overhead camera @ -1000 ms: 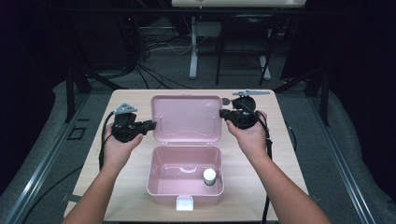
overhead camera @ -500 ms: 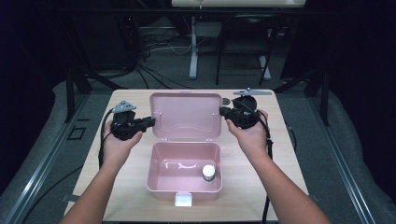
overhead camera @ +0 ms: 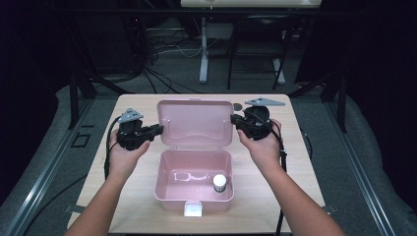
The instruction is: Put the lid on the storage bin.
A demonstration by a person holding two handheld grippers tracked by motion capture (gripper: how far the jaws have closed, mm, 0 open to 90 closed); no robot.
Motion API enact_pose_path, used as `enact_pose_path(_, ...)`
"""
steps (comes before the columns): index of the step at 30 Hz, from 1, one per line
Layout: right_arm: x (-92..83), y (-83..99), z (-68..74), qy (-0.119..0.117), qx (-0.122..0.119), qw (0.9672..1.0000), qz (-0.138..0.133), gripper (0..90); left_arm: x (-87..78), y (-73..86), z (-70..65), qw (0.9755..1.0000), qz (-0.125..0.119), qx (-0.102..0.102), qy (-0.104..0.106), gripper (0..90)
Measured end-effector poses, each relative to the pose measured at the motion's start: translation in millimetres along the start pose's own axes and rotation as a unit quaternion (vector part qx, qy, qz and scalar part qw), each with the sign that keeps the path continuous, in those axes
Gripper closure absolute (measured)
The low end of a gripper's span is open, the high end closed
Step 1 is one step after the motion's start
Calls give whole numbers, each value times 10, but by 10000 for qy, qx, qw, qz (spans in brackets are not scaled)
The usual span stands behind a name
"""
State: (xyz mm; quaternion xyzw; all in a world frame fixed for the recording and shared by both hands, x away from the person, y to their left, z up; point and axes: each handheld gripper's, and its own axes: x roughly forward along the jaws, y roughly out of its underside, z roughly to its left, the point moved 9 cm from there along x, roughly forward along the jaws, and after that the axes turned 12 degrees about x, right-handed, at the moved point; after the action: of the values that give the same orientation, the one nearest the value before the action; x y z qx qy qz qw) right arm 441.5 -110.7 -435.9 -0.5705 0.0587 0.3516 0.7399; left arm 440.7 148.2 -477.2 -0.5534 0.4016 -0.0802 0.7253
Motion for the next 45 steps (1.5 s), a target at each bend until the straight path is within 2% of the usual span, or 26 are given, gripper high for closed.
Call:
enact_pose_path(7, -17, 26, 2, -25, -22, 10000, -35, 868, -8, 14, -15, 10000, -34, -5, 15, 828)
enact_pose_path(14, -42, 37, 17, -58, -74, 9999, -58, 865, -44, -33, -31, 9999, -130, -44, 65, 766)
enact_pose_path(28, -103, 21, 42, -139, -94, 9998, -99, 851, -154, -200, -21, 9994, -330, -32, 64, 768)
enact_pose_path(45, -196, 5, 95, -249, -161, 9995, -125, 827, -268, -314, -30, 9992, -377, 56, 78, 782)
